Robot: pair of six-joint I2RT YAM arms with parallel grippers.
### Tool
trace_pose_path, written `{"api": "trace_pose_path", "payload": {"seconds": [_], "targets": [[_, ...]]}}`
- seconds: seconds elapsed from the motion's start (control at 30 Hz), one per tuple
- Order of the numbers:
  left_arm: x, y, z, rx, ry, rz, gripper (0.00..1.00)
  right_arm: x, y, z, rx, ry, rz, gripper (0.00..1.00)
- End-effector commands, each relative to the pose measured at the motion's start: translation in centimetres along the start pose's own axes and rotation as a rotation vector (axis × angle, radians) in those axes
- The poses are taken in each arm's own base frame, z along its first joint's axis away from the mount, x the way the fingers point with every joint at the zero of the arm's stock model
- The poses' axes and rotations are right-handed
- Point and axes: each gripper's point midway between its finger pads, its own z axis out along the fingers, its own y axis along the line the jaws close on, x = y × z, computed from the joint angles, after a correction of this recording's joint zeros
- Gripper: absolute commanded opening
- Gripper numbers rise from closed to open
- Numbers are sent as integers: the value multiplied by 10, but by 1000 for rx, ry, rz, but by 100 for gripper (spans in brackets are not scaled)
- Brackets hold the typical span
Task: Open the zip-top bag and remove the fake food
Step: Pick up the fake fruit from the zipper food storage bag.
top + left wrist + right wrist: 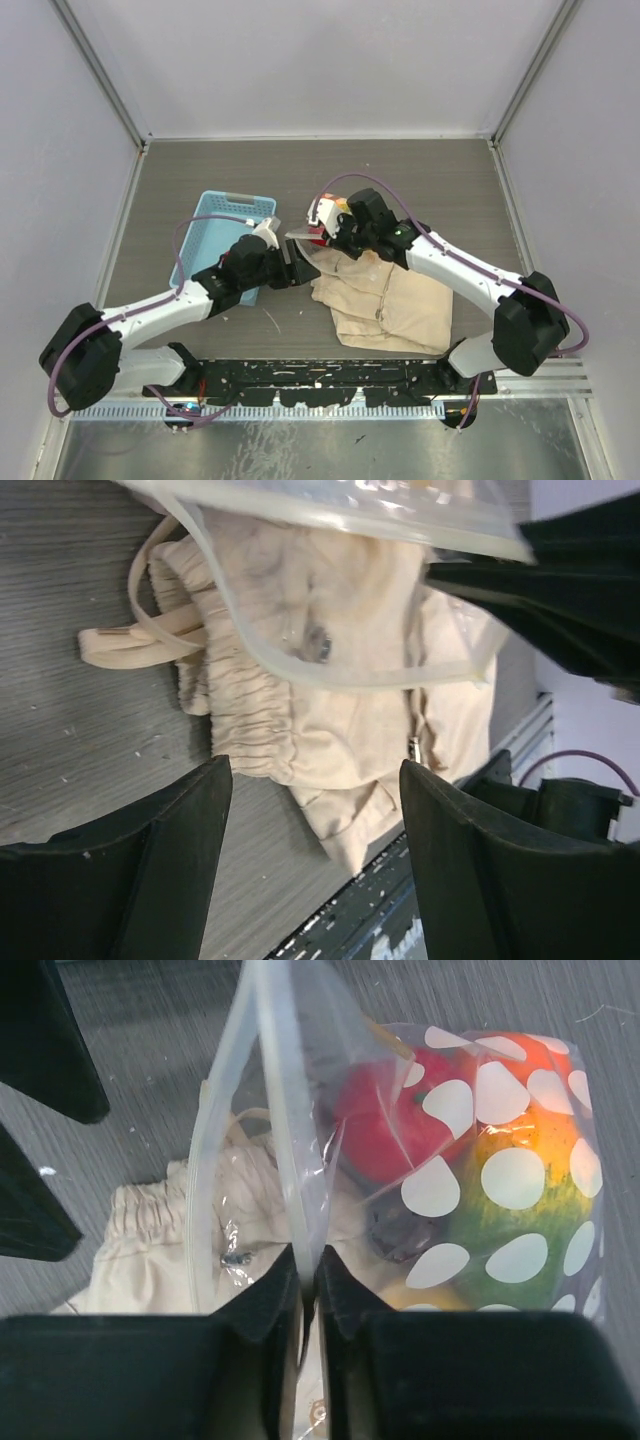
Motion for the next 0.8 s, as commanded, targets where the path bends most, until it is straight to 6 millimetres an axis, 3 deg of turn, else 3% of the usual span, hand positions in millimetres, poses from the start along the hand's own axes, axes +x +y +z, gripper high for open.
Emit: {"api": "trace_pose_path", "payload": {"seconds": [0.0,0.1,0.33,0.5,0.6,0.67,0.77], "targets": [[-26,-10,12,-11,-92,9,71,-41,-18,-18,62,-131,16,9],[-32,-15,18,1,-102,18,76,-51,-13,-28,7,-202,53,1],[-51,-4,39,-111,-139,52,75,-65,-12,-53,-49,-324,113,1],[-63,-9,61,-131,-109,88,55,-67,-30,-69,1,-358,145,1],[-75,-18,74,-119,-87,114,35,-63,-49,-80,64,-365,179,1],[-83,-31,84,-90,-64,134,26,-58,-65,-90,121,-366,203,1],[-94,-63,95,-8,-25,165,22,-52,-88,-108,214,-371,224,1]]}}
